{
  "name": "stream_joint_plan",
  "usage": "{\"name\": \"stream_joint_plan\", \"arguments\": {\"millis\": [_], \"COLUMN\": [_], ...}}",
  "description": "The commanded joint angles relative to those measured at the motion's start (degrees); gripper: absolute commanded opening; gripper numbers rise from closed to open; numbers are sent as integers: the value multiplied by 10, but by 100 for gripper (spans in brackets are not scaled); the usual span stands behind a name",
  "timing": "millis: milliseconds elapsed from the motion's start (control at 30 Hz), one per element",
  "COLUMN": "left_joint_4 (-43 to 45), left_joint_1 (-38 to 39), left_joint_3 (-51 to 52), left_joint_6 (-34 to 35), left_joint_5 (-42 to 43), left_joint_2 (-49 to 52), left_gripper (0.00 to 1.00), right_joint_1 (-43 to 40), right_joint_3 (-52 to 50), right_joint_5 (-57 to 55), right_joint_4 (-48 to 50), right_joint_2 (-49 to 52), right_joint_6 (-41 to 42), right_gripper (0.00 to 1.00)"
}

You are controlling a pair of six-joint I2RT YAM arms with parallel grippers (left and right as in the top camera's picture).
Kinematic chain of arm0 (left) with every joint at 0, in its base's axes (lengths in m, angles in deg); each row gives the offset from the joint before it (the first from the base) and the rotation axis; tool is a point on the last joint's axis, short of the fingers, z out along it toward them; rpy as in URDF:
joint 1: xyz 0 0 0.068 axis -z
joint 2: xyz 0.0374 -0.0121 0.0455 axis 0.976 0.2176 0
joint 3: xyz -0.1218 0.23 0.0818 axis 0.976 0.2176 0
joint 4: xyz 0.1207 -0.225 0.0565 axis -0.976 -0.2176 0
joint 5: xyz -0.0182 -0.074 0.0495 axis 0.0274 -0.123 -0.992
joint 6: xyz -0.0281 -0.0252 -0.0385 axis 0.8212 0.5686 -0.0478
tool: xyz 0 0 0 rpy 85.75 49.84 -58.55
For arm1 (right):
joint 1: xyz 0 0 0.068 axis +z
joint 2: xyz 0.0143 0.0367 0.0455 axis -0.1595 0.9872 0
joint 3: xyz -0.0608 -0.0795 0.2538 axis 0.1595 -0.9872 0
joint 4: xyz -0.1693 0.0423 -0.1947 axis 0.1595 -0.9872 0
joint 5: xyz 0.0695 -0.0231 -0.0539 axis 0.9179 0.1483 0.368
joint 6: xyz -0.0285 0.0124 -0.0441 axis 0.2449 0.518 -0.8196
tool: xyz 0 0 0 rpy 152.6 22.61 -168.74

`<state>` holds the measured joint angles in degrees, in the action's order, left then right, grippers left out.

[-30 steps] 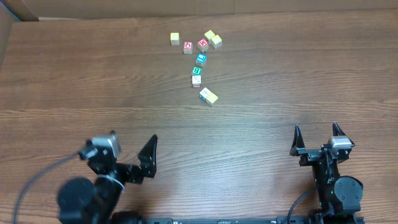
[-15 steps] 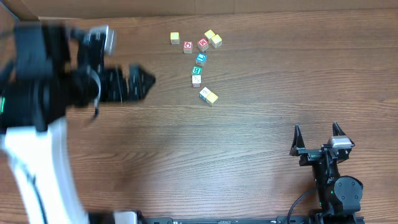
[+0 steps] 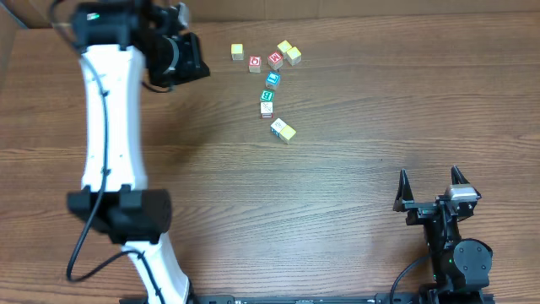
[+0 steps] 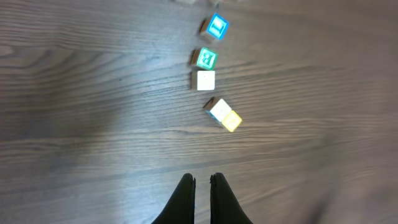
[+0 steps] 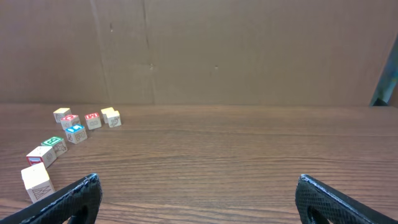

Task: Flip 4 blocks
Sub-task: 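Swing the left arm up and over the block line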

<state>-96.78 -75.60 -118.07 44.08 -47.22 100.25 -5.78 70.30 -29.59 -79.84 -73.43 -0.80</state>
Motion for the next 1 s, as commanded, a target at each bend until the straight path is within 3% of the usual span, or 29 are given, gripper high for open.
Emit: {"name": "stream_joint_plan", "arguments": {"millis": [0, 67, 133, 233, 300, 367, 567, 700, 967], "left_joint_4": [10, 21, 37, 69, 86, 96, 101, 97, 122], "left_joint_1": [58, 79, 97, 125, 142, 159, 187, 189, 183], "left_joint_3": [-14, -14, -14, -14, -14, -14, -14, -14, -8], "left_joint_6": [18, 18, 20, 52, 64, 70, 94, 95, 117], "left_joint_5": [-70, -71, -71, -89, -114, -141, -209, -211, -211], "left_joint_2": [55, 78, 99, 130, 150, 172, 223, 249, 261], "left_gripper": [4, 9, 38, 55, 90, 98, 79, 68, 58], "right_joint_1": [-2, -2, -2, -2, -2, -2, -2, -2, -2], "right_joint_3": [-6, -6, -6, -6, -6, -6, -6, -6, -6], "right_joint_5": [2, 2, 2, 2, 2, 2, 2, 2, 2], "right_joint_4": [3, 3, 3, 3, 3, 3, 3, 3, 3], "right_joint_2": [-4, -4, -4, -4, -4, -4, -4, -4, -4], "right_joint_6": [-1, -1, -1, -1, -1, 0, -1, -1, -1], "right_gripper": [100, 100, 100, 100, 100, 100, 100, 100, 100]}}
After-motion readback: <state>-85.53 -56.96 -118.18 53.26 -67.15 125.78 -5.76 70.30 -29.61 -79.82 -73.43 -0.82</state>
